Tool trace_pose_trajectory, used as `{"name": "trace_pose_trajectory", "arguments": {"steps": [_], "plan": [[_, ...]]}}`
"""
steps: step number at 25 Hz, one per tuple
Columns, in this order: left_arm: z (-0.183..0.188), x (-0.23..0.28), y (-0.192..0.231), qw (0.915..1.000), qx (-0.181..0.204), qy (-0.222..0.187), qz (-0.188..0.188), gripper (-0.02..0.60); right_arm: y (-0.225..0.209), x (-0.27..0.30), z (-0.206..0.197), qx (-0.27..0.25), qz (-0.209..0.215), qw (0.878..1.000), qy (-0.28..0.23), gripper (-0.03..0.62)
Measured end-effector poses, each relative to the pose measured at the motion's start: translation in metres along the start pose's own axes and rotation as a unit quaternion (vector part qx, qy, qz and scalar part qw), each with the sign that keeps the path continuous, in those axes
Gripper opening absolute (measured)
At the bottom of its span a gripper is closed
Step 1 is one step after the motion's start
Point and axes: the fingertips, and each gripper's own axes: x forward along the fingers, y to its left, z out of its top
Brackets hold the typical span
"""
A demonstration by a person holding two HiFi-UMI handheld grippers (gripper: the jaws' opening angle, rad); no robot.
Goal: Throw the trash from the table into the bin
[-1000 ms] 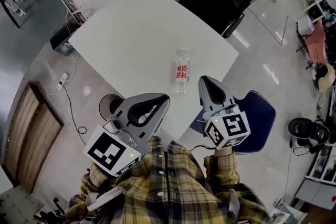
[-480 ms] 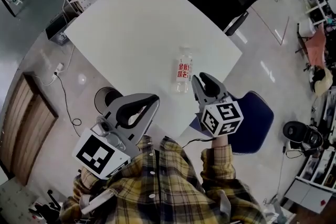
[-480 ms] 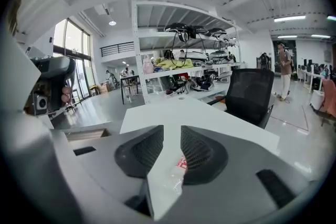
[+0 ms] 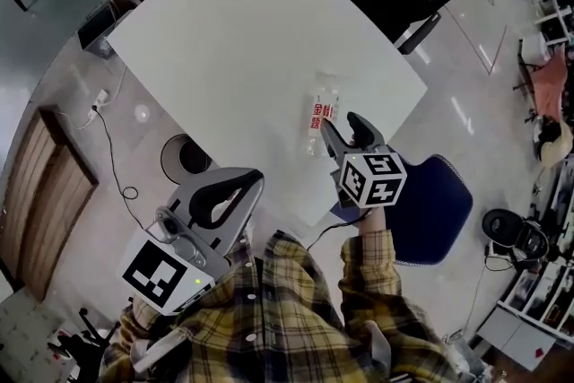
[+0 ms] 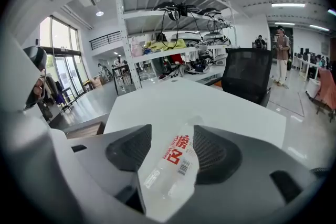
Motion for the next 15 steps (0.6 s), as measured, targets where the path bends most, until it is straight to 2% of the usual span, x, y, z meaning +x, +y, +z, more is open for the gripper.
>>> {"name": "trace_pose_trajectory", "arguments": {"steps": [7, 12, 15], "plan": [[-0.010, -0.001, 0.012, 0.9997, -0.011, 0.015, 0.015, 0.011, -0.021, 0.041, -0.030, 0.049, -0.019, 0.998, 0.040, 0.310], [-0.019, -0.001, 0.021, 0.9985, -0.033, 0.025, 0.037, 0.011, -0.030, 0.056, -0.050, 0.077, -0.018, 0.995, 0.062, 0.322], [-0.021, -0.001, 0.022, 0.9987, -0.028, 0.026, 0.035, 0.011, -0.030, 0.061, -0.053, 0.086, -0.011, 0.994, 0.068, 0.322]]}}
